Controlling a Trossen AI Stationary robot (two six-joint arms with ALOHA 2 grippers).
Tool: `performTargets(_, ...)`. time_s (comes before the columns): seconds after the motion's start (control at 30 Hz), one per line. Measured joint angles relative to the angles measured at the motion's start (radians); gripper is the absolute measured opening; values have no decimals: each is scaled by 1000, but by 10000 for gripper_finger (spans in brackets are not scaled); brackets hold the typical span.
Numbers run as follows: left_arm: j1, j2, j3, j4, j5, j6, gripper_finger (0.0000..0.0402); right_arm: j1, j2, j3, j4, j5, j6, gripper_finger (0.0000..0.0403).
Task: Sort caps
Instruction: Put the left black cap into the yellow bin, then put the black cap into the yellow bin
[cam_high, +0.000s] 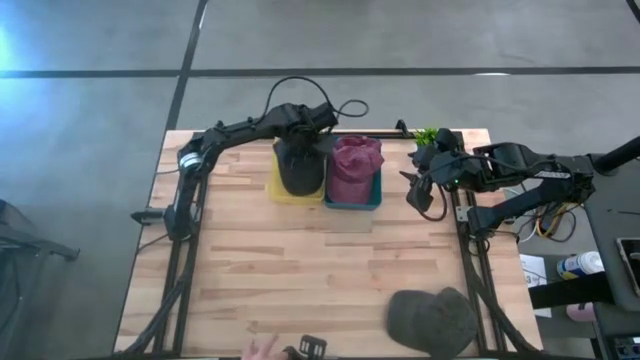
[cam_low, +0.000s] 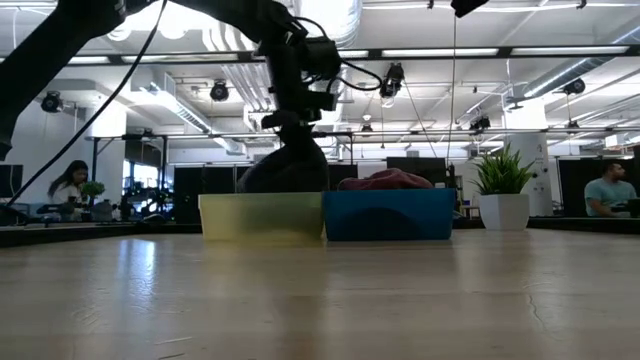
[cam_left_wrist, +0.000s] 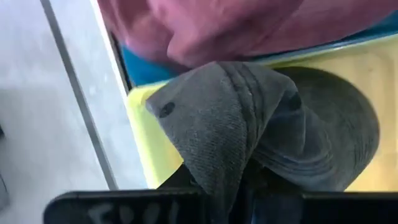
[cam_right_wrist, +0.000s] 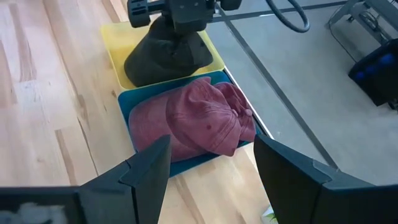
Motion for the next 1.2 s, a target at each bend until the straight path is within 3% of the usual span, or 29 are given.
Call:
performTargets(0.13,-4,0,-22,20,-36,-49,44,0,0,0,0,0,-1,226)
performTargets(0.27,-15,1,-28,51,-79,-42,96,0,0,0,0,0,-3,226)
performTargets(0.5,-34,-10,-22,73,-338,53,162,-1,0,-1,0,1,-4,226)
performTargets(0.63,-40,-37,-12,65,-341,2,165,-1,0,-2,-1,1,-11,226)
performTargets(0.77,-65,-87,-7,59,-322,-152,165,-1,-2,-2,-38,-13,-6,226)
performTargets(0.87,-102,-140,-9,57,-202,-321,165,0,-4,-2,-99,-28,35,226)
performTargets(0.97,-142,-189,-9,59,41,-479,165,0,-4,-3,-174,-91,103,226)
performTargets(1.1,-211,-227,-9,105,337,-614,165,1,-4,-30,-231,-222,207,226)
performTargets(1.2,-275,-234,-9,172,468,-659,165,2,-4,-73,-248,-350,287,226)
